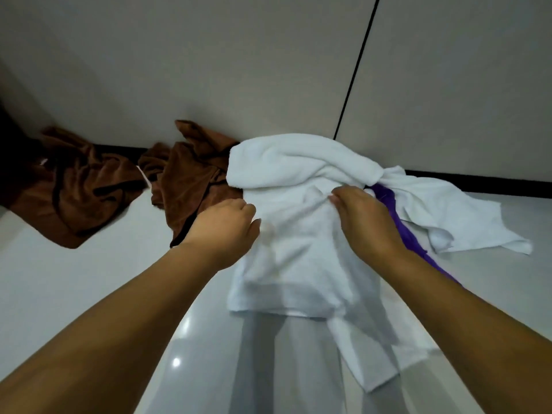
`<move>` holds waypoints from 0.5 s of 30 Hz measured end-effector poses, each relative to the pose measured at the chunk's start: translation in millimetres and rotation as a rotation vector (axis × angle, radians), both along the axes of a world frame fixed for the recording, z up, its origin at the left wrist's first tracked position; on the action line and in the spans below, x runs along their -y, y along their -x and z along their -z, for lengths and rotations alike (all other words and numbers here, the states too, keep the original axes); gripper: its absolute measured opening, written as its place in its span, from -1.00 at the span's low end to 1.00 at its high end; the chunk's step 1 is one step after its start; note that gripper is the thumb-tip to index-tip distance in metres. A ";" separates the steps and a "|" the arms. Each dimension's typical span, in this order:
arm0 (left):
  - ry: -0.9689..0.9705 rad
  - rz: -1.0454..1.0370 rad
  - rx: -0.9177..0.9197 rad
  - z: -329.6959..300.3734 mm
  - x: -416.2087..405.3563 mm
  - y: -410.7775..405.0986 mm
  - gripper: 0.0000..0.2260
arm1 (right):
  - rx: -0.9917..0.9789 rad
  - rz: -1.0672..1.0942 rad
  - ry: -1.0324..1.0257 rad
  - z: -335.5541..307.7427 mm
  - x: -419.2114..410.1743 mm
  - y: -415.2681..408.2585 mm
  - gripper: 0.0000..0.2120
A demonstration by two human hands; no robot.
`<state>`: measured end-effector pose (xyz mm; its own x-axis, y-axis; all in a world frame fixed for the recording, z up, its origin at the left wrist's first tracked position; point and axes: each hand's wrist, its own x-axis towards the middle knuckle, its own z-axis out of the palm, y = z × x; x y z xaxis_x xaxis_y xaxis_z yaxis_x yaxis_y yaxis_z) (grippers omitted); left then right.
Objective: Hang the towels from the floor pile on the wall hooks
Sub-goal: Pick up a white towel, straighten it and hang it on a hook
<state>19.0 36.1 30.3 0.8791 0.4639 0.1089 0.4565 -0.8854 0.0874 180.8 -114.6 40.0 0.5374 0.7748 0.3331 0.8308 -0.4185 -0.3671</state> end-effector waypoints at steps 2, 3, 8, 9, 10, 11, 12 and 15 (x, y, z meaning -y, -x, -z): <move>-0.025 0.015 0.041 -15.4 7.9 -0.6 -0.71 | 0.038 0.023 -0.154 -31.7 0.8 -0.8 -0.74; -0.039 0.018 0.062 -22.7 11.1 -0.6 -0.72 | 0.050 0.034 -0.230 -48.1 1.2 -0.3 -0.75; -0.100 -0.027 0.125 -47.3 18.8 3.1 -0.79 | 0.026 0.144 -0.600 -127.6 6.3 1.4 -0.76; -0.119 -0.034 0.110 -49.2 18.4 4.5 -0.81 | 0.014 0.159 -0.673 -142.5 7.5 1.3 -0.75; -0.133 -0.043 0.090 -51.1 17.5 6.3 -0.84 | 0.008 0.171 -0.741 -157.5 8.9 1.3 -0.75; -0.140 -0.050 0.073 -52.4 16.5 8.6 -0.85 | 0.011 0.177 -0.803 -171.5 10.7 2.0 -0.76; -0.142 -0.055 0.062 -53.8 15.8 10.9 -0.84 | 0.022 0.174 -0.857 -184.2 12.6 2.8 -0.76; -0.115 -0.061 0.062 -59.1 15.2 16.5 -0.76 | 0.033 0.136 -0.973 -209.0 19.8 6.0 -0.85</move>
<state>2.5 20.8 89.4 0.8396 0.4980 0.2171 0.5069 -0.8619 0.0167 174.8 -134.4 249.1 0.5805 0.0867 0.8096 0.8140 -0.0388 -0.5795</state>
